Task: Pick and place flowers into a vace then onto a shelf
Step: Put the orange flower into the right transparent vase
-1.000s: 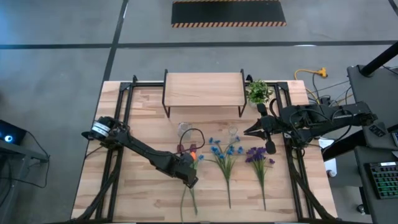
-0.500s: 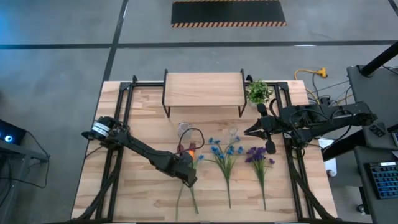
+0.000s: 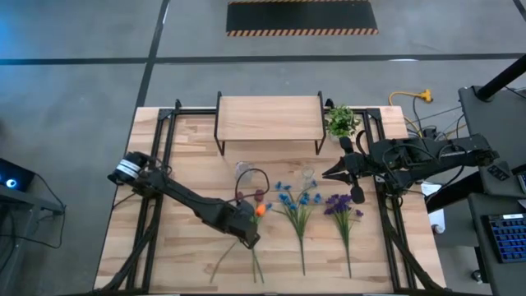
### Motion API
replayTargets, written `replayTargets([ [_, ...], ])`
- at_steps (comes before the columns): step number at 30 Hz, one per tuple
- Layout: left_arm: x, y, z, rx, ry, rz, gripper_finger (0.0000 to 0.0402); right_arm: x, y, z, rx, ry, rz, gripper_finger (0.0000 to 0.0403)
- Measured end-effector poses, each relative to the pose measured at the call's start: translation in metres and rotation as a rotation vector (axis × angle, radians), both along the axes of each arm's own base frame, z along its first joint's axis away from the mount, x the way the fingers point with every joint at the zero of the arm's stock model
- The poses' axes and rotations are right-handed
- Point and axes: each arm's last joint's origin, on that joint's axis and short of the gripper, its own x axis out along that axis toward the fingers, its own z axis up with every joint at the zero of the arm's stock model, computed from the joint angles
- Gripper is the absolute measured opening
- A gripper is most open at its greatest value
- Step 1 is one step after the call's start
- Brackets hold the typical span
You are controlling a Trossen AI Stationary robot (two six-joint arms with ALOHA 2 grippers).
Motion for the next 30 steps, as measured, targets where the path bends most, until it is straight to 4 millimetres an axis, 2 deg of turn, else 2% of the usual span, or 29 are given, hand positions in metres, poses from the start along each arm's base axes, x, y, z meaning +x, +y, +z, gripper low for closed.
replayTargets([
  [8,-0.004,0.002,0.027,-0.003,-0.104,-0.046,0.001,0.0,0.0,0.0,0.0,0.0,0.0,0.0022],
  [14,-0.001,0.003,0.061,0.04,-0.347,-0.131,0.001,0.0,0.0,0.0,-0.003,0.0,0.001,0.0022],
  [22,-0.007,0.013,0.102,0.201,-0.564,-0.16,0.001,-0.003,-0.001,0.001,-0.013,-0.004,-0.022,0.0022],
  [30,-0.008,0.029,0.124,0.485,-0.672,-0.187,0.001,-0.008,-0.004,-0.001,-0.01,0.023,-0.079,0.0022],
])
